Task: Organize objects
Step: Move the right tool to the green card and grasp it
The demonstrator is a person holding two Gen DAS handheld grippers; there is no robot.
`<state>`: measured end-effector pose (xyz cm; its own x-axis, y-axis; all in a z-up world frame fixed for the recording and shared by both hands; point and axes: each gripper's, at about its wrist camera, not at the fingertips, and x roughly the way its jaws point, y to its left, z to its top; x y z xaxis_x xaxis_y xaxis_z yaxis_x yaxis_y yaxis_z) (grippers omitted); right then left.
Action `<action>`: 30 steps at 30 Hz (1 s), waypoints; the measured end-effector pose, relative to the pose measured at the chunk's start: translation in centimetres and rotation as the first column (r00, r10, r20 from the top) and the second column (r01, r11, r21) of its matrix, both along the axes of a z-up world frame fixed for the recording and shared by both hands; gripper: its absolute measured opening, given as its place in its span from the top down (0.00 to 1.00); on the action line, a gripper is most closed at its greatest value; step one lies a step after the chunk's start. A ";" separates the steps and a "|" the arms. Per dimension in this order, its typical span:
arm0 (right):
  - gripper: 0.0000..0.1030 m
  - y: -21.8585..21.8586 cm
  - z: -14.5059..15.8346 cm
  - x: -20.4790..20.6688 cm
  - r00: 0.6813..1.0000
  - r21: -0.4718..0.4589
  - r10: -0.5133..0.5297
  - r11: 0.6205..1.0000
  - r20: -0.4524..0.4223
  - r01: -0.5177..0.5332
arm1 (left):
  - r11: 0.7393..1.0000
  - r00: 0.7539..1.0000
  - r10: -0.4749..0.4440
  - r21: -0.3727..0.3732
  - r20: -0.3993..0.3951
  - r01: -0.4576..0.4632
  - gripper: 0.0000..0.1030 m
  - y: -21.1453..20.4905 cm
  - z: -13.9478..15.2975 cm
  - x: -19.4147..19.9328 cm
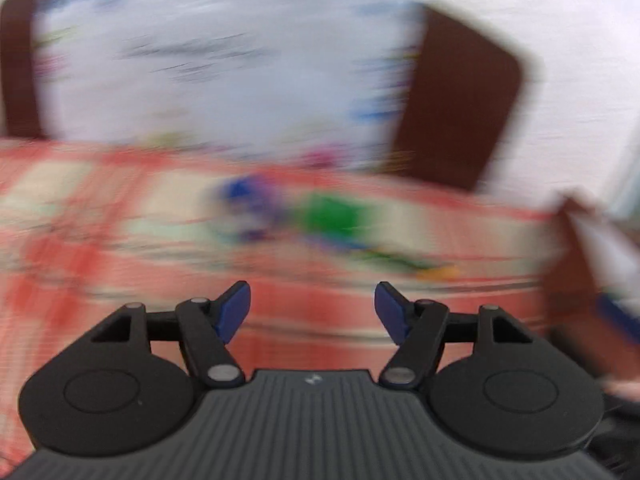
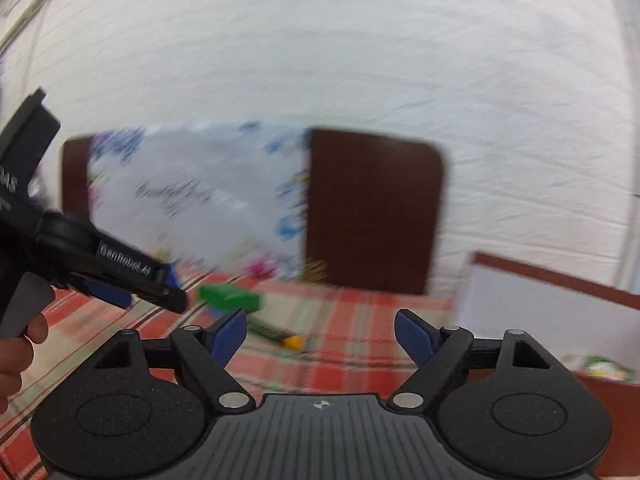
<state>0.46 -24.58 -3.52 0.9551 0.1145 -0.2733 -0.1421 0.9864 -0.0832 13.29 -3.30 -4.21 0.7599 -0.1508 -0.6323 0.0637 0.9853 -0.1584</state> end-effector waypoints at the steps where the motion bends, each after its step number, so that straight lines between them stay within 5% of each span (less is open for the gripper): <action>1: 0.22 1.0 -0.5 1.2 0.999 -0.003 0.032 0.999 -0.029 -0.032 | 0.999 0.999 0.042 -0.002 -0.030 -0.042 0.32 1.9 -1.2 0.4; 2: 0.22 1.8 -0.8 2.6 0.997 -0.001 0.056 0.998 -0.061 -0.056 | 0.997 0.996 0.072 -0.032 -0.059 -0.074 0.32 3.8 -2.2 0.7; 4: 0.22 3.1 -1.0 5.9 0.988 0.027 0.087 0.996 -0.124 -0.084 | 0.994 0.998 0.063 -0.093 0.015 -0.061 0.31 6.1 -3.3 -0.1; 10: 0.10 6.2 -1.2 13.6 0.975 0.054 0.124 0.992 -0.187 -0.116 | 1.000 0.994 0.005 -0.011 0.110 -0.004 0.15 4.8 -4.3 -0.9; 16: 0.04 7.7 -3.3 20.2 0.924 -0.019 0.266 0.959 -0.275 -0.282 | 0.984 0.992 0.016 -0.180 0.125 0.007 0.13 7.8 -4.6 -0.8; 18: 0.11 7.7 -4.2 21.6 0.896 -0.011 0.287 0.951 -0.339 -0.309 | 0.980 0.992 0.017 -0.198 0.127 0.008 0.13 7.9 -4.7 -0.8; 20: 0.20 7.6 -4.7 21.3 0.893 -0.005 0.289 0.951 -0.346 -0.310 | 0.977 0.992 0.018 -0.215 0.128 0.010 0.12 8.1 -4.7 -0.7; 24: 0.22 8.2 -4.6 19.3 0.888 -0.031 0.308 0.941 -0.343 -0.338 | 0.976 0.992 0.017 -0.216 0.127 0.011 0.12 8.1 -4.7 -0.6; 30: 0.21 7.7 -4.9 10.0 0.903 -0.091 0.300 0.935 -0.308 -0.342 | 0.980 0.992 0.011 -0.197 0.123 0.014 0.11 7.9 -4.7 -0.6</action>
